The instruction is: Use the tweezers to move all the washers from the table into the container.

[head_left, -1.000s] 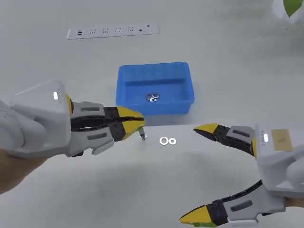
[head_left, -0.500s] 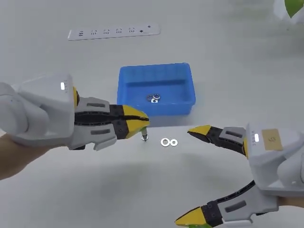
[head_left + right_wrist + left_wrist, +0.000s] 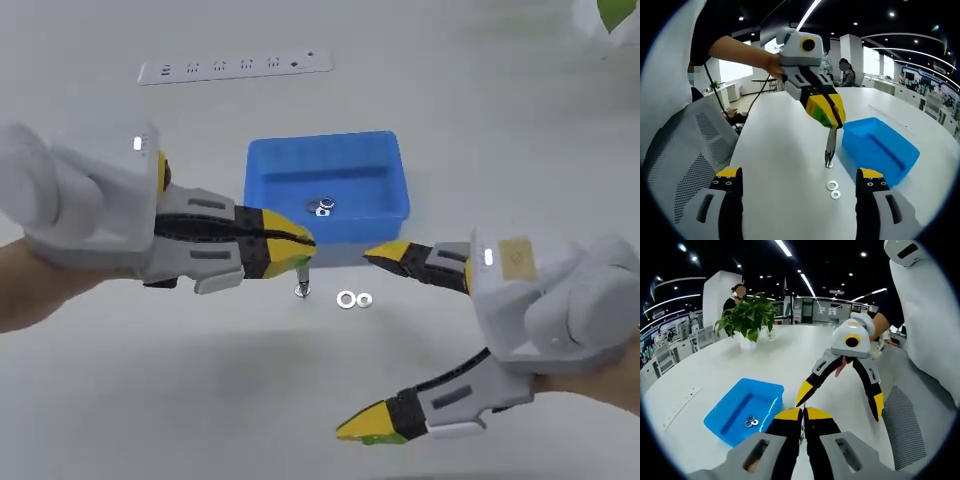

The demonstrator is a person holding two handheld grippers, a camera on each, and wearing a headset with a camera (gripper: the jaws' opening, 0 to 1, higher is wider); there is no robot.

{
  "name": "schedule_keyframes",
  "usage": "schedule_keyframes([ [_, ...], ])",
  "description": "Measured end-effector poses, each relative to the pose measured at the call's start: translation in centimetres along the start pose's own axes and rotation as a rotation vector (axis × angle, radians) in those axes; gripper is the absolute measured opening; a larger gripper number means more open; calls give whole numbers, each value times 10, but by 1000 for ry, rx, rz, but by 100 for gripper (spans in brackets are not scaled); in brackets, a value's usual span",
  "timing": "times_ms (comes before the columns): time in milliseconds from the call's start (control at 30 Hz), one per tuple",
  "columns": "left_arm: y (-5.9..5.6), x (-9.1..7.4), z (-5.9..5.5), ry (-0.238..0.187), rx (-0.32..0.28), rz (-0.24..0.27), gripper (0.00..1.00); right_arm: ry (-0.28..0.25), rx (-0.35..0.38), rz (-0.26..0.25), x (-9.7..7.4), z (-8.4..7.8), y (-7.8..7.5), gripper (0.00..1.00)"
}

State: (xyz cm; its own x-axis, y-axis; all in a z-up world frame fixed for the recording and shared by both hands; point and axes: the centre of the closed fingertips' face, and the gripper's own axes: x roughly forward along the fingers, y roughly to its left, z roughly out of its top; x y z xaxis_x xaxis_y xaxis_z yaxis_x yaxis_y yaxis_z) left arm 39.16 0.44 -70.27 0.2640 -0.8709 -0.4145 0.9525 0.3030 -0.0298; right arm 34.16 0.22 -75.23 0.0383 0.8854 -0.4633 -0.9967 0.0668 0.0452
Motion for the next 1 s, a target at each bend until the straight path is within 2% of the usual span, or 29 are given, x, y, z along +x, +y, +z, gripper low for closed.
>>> schedule_keyframes([
  [133, 1, 0, 0, 0, -7, -9, 5, -33, 24, 3, 13, 13, -13, 87],
  [267, 1, -1, 0, 0, -7, -21, 5, -38, 22, 13, 25, 18, -23, 78],
  [400, 1, -3, -1, 0, -8, -27, 5, -26, 29, 35, 36, 16, -29, 60],
  [500, 0, -3, -1, 2, -6, -32, 5, 10, 16, 32, 40, 11, -35, 41],
  [800, -3, -3, -1, 8, 2, -42, 5, 26, 18, 79, 42, 7, -37, 23],
  [1000, -4, -2, -2, 11, 5, -46, 5, 26, -11, 67, 46, 10, -41, 14],
])
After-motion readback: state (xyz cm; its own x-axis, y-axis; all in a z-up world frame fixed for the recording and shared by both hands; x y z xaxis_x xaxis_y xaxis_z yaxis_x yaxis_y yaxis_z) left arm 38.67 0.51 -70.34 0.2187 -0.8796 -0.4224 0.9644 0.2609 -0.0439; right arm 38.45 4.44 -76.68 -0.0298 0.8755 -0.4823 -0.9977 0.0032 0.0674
